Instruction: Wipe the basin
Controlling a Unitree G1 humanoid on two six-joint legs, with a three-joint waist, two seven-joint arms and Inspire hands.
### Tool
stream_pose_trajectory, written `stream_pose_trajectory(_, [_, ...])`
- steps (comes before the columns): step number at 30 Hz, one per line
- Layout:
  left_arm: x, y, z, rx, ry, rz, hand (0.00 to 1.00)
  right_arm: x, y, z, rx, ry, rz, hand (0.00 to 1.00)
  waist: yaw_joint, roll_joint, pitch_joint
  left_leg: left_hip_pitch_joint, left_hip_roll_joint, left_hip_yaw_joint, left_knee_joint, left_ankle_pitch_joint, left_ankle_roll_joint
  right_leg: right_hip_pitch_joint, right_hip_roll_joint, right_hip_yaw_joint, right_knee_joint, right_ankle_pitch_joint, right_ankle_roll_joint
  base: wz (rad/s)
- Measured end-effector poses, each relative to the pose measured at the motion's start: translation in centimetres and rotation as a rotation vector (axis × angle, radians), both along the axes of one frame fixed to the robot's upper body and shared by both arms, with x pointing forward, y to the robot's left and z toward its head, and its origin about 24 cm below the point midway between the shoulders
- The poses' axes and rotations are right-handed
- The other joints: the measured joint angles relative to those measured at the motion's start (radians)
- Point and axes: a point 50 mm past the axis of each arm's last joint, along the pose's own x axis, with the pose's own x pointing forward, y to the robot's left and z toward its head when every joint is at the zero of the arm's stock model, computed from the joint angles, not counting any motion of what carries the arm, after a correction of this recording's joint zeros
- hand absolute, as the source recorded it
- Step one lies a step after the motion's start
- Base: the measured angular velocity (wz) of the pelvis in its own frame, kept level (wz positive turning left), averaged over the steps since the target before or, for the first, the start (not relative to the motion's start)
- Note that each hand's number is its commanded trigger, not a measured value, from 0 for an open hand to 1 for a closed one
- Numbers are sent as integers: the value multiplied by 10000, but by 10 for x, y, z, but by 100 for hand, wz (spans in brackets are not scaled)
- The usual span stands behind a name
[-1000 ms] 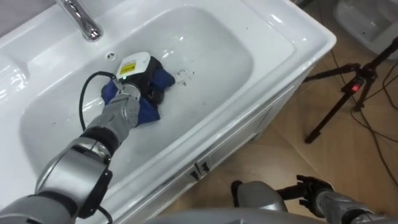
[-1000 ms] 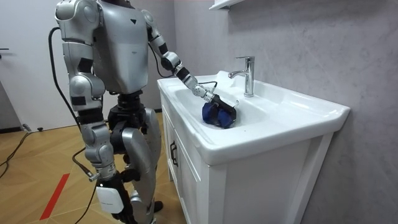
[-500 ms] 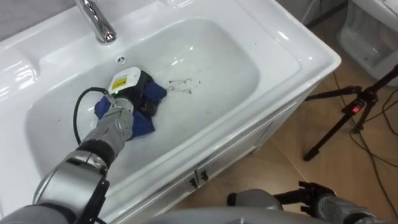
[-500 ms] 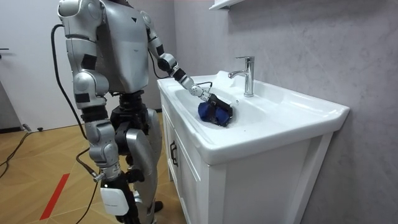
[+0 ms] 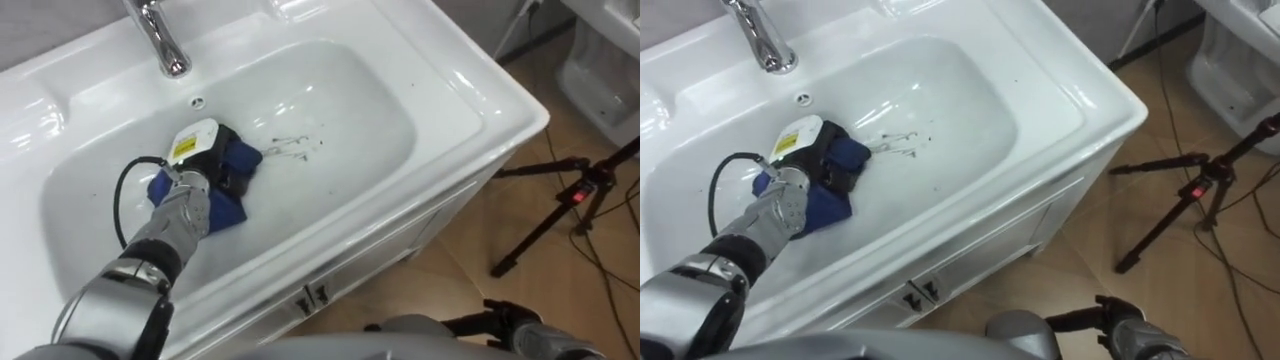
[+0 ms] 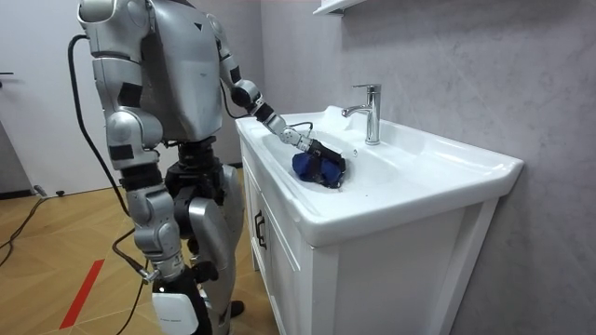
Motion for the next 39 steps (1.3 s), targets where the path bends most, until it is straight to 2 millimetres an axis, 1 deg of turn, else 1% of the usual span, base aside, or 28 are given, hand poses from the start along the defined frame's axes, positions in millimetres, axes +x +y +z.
stream_pose_trajectory(2, [-2, 0, -1, -22, 3, 36, 100, 0, 0, 0, -38, -42, -38, 0, 144, 9, -5, 56, 23, -14, -39, 28, -47, 30, 10, 0, 0, -8, -34, 6])
stream_pose_trajectory(3, [-5, 2, -3, -43, 80, 151, 100, 1, 0, 0, -42, -86, -28, 0, 151, 15, -7, 109, 33, -27, -36, 38, -64, 113, -2, -23, -4, -22, -55, 4])
stream_pose_trajectory(7, [-7, 3, -4, 30, 21, 214, 100, 1, 0, 0, -23, -135, -10, 0, 140, -18, 12, 128, 54, -28, -25, 64, -106, 151, -20, -54, 43, -62, -88, 8])
stream_pose_trajectory(11, [-8, 3, -4, 48, -88, 336, 100, -3, 0, 0, 1, 2, -165, 0, 53, -34, 20, 87, 49, -6, -23, 66, -111, 44, -10, 48, 44, -78, -85, -2])
stream_pose_trajectory(14, [-5, 1, -3, -59, -120, 534, 100, -4, 1, -1, 55, 22, -291, 0, -2, -40, 22, -16, 21, 2, -18, 66, -111, -145, -32, 60, 82, -86, -65, 0])
stream_pose_trajectory(15, [-1, 0, 0, -154, -236, 620, 100, -4, 2, -1, 68, 12, -301, 0, -111, -47, 37, -89, 14, -3, 1, 67, -110, -234, -28, 81, 74, -51, -43, 0])
stream_pose_trajectory(17, [5, 0, 3, -219, -329, 769, 100, -5, 1, -1, 31, 45, -284, 0, -127, -65, 61, -244, -10, 102, 48, 68, -107, -465, -21, 141, 256, -25, -36, -11])
stream_pose_trajectory(19, [12, 2, 7, -183, -415, 886, 100, -4, 1, -1, -70, 62, -242, 0, -159, -78, 105, -443, -63, 154, 145, 71, -100, -751, -93, 232, 548, -49, -29, -15])
stream_pose_trajectory(20, [18, 1, 11, -174, -517, 946, 100, -3, 1, -1, -157, 64, -125, 0, -211, -101, 214, -600, -118, 181, 229, 84, -78, -986, -158, 312, 759, -105, -2, -7])
stream_pose_trajectory(21, [21, 0, 14, -162, -581, 944, 100, -3, 0, -1, -204, 82, -106, 0, -244, -101, 223, -678, -149, 211, 270, 93, -63, -1183, -164, 342, 888, -135, 14, -4])
stream_pose_trajectory(22, [26, 1, 17, -63, -676, 1013, 100, -4, 0, -1, -269, 145, -60, 0, -383, -99, 241, -913, -189, 290, 369, 104, -39, -1498, -235, 359, 1106, -166, 33, -4])
stream_pose_trajectory(23, [30, 2, 21, 52, -716, 1140, 100, -2, 0, -1, -351, 160, 27, 0, -488, -87, 257, -1052, -228, 377, 379, 148, 34, -1706, -277, 414, 1198, -166, 42, -7])
stream_pose_trajectory(24, [33, 3, 23, 67, -736, 1257, 100, -2, -1, 0, -375, 196, 76, 0, -530, -87, 258, -1121, -261, 384, 385, 157, 56, -1830, -291, 468, 1293, -176, 58, -13])
stream_pose_trajectory(25, [36, 6, 26, 204, -721, 1464, 100, -3, -1, -1, -393, 290, 136, 0, -693, -96, 284, -1232, -324, 422, 380, 178, 95, -2042, -332, 548, 1453, -179, 82, -18])
stream_pose_trajectory(27, [41, 10, 30, 418, -771, 1747, 100, -6, -1, -1, -427, 549, 288, 0, -892, -104, 323, -1405, -310, 577, 407, 156, 173, -2299, -364, 656, 1691, -171, 107, -18])
stream_pose_trajectory(28, [43, 12, 32, 598, -788, 1884, 100, -8, -2, -1, -478, 653, 397, 0, -1038, -89, 373, -1481, -312, 725, 486, 99, 219, -2486, -388, 741, 1837, -179, 121, -25])
stream_pose_trajectory(29, [44, 11, 33, 571, -798, 1931, 100, -10, -3, -1, -542, 823, 495, 0, -1125, -80, 386, -1554, -322, 889, 565, 50, 237, -2638, -387, 874, 1985, -188, 143, -30])
stream_pose_trajectory(30, [47, 10, 36, 688, -884, 1968, 100, -12, -4, -1, -589, 967, 578, 0, -1282, -68, 394, -1661, -331, 975, 618, 29, 234, -2724, -400, 919, 2019, -159, 165, -27])
stream_pose_trajectory(33, [51, 12, 40, 763, -920, 2198, 100, -21, -4, -2, -709, 1324, 733, 0, -1450, -29, 424, -1878, -332, 1099, 732, 18, 259, -3000, -389, 1058, 2002, -27, 198, -12])
stream_pose_trajectory(35, [53, 13, 42, 732, -976, 2396, 100, -22, -4, -3, -715, 1423, 893, 0, -1509, -20, 422, -2061, -324, 1137, 880, -8, 299, -3147, -403, 1086, 2008, 20, 257, -6])
stream_pose_trajectory(39, [59, 12, 48, 529, -1184, 2683, 100, -19, -3, -2, -758, 1501, 1154, 0, -1625, -43, 438, -2338, -301, 1200, 1106, -57, 378, -3325, -385, 1218, 1948, 187, 309, -7])
